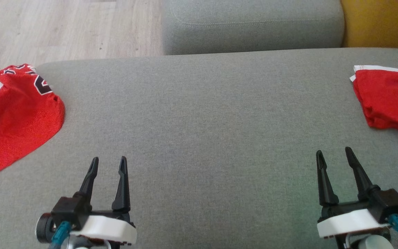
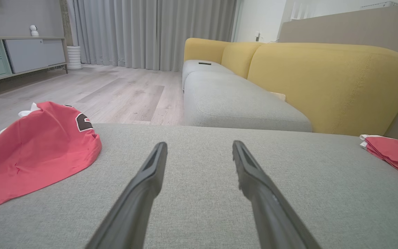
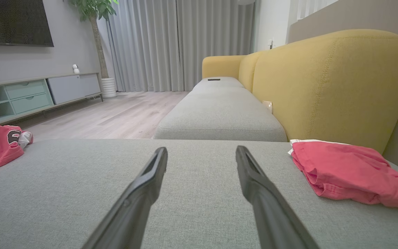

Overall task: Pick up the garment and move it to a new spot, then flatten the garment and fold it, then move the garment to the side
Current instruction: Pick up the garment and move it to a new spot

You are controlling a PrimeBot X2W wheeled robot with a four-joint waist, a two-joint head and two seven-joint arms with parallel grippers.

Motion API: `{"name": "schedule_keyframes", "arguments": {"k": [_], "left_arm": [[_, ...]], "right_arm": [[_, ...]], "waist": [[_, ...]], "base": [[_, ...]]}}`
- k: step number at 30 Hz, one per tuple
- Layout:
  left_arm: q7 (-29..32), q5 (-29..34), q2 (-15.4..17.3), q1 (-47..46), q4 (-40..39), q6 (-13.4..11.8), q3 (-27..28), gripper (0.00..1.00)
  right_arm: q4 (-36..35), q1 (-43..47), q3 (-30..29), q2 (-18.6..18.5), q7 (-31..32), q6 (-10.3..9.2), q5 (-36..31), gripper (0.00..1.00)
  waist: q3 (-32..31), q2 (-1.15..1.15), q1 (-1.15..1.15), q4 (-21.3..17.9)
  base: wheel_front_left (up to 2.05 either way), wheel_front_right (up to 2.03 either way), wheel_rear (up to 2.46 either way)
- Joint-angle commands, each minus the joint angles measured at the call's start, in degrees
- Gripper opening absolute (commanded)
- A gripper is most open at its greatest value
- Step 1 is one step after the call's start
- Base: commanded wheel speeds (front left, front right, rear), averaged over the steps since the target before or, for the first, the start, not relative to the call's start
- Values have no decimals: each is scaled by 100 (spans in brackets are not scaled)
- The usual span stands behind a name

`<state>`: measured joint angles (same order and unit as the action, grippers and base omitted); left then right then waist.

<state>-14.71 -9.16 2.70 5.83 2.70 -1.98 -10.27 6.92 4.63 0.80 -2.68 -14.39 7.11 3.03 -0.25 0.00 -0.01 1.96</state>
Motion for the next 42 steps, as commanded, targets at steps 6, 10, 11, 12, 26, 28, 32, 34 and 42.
{"name": "schedule_keyframes", "arguments": {"k": [6, 10, 11, 12, 26, 28, 32, 34, 42], "left_arm": [[-29, -6, 18, -216, -144, -7, 144, 100], [-29, -1, 18, -218, -107, 0, 133, 100], [-29, -1, 18, -221, -93, 5, 131, 100], [-29, 4, 18, -227, -79, 6, 127, 100], [-29, 91, 18, -469, -298, -44, 260, 100], [-29, 79, 18, -514, -357, -71, 295, 100], [-29, 62, 18, -560, -437, -106, 346, 100], [-29, 37, 18, -572, -481, -127, 380, 100], [-29, 47, 18, -999, -580, -162, 608, 100]], "right_arm": [[-215, -89, 130, -21, -61, 37, 28, 100], [-198, -71, 155, -21, -61, 37, -29, 100], [-197, -60, 152, -21, -61, 37, -39, 100], [-200, -46, 152, -21, -61, 37, -43, 100], [-253, -177, 555, -21, -61, 37, -12, 100], [-232, -231, 562, -21, -61, 37, -46, 100], [-201, -293, 543, -21, -61, 37, -86, 100], [-175, -321, 521, -20, -61, 37, -117, 100], [-186, -609, 501, -49, -61, 37, -312, 100]], "waist": [[-28, 0, 1, 31], [-37, 0, 1, 57], [-41, 0, 1, 75], [-42, 0, 1, 105], [458, 0, 1, 1404], [539, 0, 1, 1606], [637, 0, 1, 1854], [707, 0, 1, 1976], [1346, 0, 1, 2066]], "base": [[0, 0, 0], [0, 0, 0], [0, 0, 0], [0, 0, 0], [0, 0, 0], [0, 0, 0], [0, 0, 0], [0, 0, 0], [0, 0, 0]]}}
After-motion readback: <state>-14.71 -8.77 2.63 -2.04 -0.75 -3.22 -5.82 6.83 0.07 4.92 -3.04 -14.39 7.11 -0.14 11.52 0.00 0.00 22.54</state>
